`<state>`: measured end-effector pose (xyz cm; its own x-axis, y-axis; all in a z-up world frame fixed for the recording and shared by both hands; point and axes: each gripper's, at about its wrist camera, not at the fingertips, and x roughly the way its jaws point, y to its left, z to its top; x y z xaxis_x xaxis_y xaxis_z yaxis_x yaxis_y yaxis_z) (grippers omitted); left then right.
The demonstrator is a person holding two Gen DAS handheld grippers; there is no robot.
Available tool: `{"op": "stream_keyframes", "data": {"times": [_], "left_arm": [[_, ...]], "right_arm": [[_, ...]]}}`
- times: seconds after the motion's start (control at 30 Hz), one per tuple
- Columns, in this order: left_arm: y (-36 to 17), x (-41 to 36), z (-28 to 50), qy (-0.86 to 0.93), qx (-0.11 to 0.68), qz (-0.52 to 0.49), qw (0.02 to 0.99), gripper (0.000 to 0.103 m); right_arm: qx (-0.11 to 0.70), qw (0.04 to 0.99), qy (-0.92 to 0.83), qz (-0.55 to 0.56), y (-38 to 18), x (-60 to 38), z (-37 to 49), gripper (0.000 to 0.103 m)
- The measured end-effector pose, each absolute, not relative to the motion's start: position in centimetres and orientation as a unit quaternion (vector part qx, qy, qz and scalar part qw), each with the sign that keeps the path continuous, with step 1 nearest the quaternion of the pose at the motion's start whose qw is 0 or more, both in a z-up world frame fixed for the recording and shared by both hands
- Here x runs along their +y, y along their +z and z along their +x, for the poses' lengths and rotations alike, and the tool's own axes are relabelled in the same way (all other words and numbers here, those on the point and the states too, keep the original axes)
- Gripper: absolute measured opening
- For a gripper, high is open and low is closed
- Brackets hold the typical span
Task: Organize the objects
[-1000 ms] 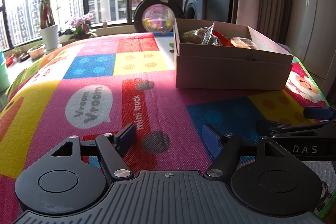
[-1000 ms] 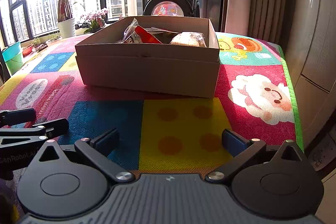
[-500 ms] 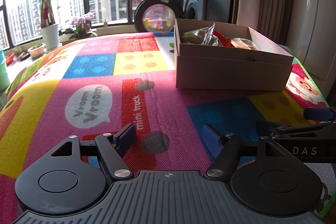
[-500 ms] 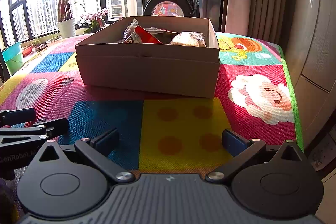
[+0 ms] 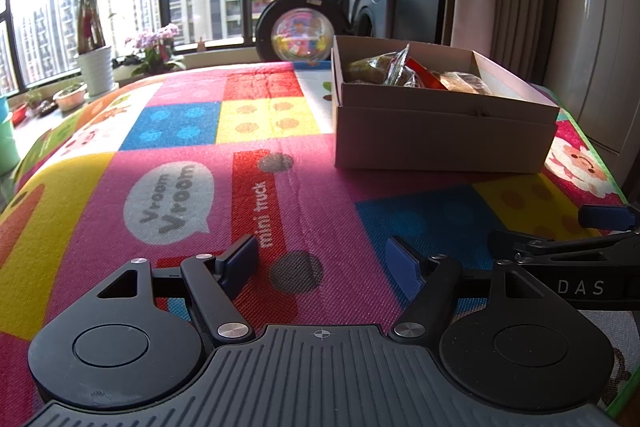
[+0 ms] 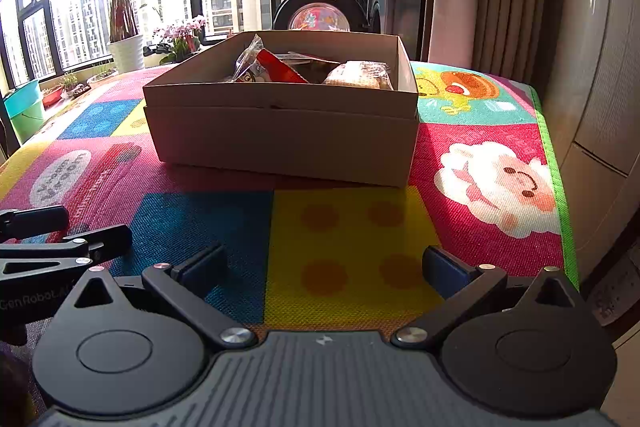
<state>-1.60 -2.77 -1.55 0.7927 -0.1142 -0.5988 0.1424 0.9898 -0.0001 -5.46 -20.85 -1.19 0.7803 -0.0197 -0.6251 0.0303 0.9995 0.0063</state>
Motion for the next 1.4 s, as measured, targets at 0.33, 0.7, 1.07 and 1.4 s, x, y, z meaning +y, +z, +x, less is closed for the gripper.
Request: {"op": "stream_keyframes", "data": {"times": [0.33, 0.7, 1.07, 1.4], "left_arm": [[-1.53, -2.86, -1.65, -0.067, 0.315, 0.026, 0.946, 0.076], [-1.49, -2.86, -1.54, -0.068, 0.315, 0.022, 0.946, 0.076], [-1.52, -2.83, -1.39, -0.069, 0.315, 0.019, 0.946, 0.076], [-1.55, -2.87, -1.4, -0.068, 0.315, 0.02, 0.946, 0.077]], "right_arm": [[0.331, 0.944, -0.014, 0.007, -1.19, -20.83, -5.47, 0.103], [0.331, 0.943, -0.013, 0.007, -1.19, -20.85, -5.46, 0.103], [0.331, 0.943, -0.013, 0.007, -1.2, -20.81, -5.44, 0.103], [0.331, 0.944, -0.013, 0.008, -1.2, -20.83, -5.42, 0.103]]}}
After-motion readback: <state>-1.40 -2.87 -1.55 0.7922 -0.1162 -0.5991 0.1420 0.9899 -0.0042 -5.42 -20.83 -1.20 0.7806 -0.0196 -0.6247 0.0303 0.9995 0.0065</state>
